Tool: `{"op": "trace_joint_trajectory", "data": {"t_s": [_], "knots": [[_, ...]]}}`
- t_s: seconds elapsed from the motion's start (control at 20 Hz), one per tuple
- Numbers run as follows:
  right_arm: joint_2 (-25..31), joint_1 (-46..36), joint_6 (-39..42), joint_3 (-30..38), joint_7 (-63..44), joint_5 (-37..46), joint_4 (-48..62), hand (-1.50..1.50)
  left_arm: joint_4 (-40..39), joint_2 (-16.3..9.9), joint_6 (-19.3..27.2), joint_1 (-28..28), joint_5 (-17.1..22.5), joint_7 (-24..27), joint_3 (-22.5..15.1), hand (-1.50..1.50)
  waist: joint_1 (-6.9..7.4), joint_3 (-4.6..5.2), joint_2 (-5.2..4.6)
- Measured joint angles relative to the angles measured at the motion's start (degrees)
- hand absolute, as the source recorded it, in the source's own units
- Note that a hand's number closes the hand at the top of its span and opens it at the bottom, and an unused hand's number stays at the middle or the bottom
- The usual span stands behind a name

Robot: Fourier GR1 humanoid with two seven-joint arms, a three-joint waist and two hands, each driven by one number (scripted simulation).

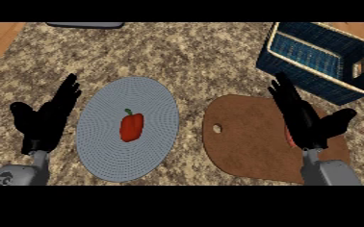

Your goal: Pick the sweet potato from the cutting board and place it in the basket

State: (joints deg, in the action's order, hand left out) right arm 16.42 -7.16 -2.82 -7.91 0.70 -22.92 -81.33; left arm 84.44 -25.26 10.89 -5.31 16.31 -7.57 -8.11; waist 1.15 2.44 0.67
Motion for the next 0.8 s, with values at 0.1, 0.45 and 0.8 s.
{"op": "trace_joint_trajectory", "data": {"t_s": [0.1,0.45,0.8], "knots": [[0.9,-2.2,1.5,1.3,-0.2,-1.1,-0.5,1.50,-0.4,0.6,-0.2,1.4,0.6,-0.2,0.2,0.00,-0.18,-0.98,-0.27],[5.2,-13.3,13.8,3.8,3.0,-5.7,-2.8,1.50,-3.0,2.7,-0.6,4.8,0.3,-1.3,-1.9,0.00,0.20,-2.60,-0.51],[4.0,-15.6,7.0,-4.4,-0.1,7.5,-8.2,-1.50,-3.1,2.5,-1.0,6.4,-0.2,-1.5,-1.7,0.00,-0.85,-3.01,-0.01]]}}
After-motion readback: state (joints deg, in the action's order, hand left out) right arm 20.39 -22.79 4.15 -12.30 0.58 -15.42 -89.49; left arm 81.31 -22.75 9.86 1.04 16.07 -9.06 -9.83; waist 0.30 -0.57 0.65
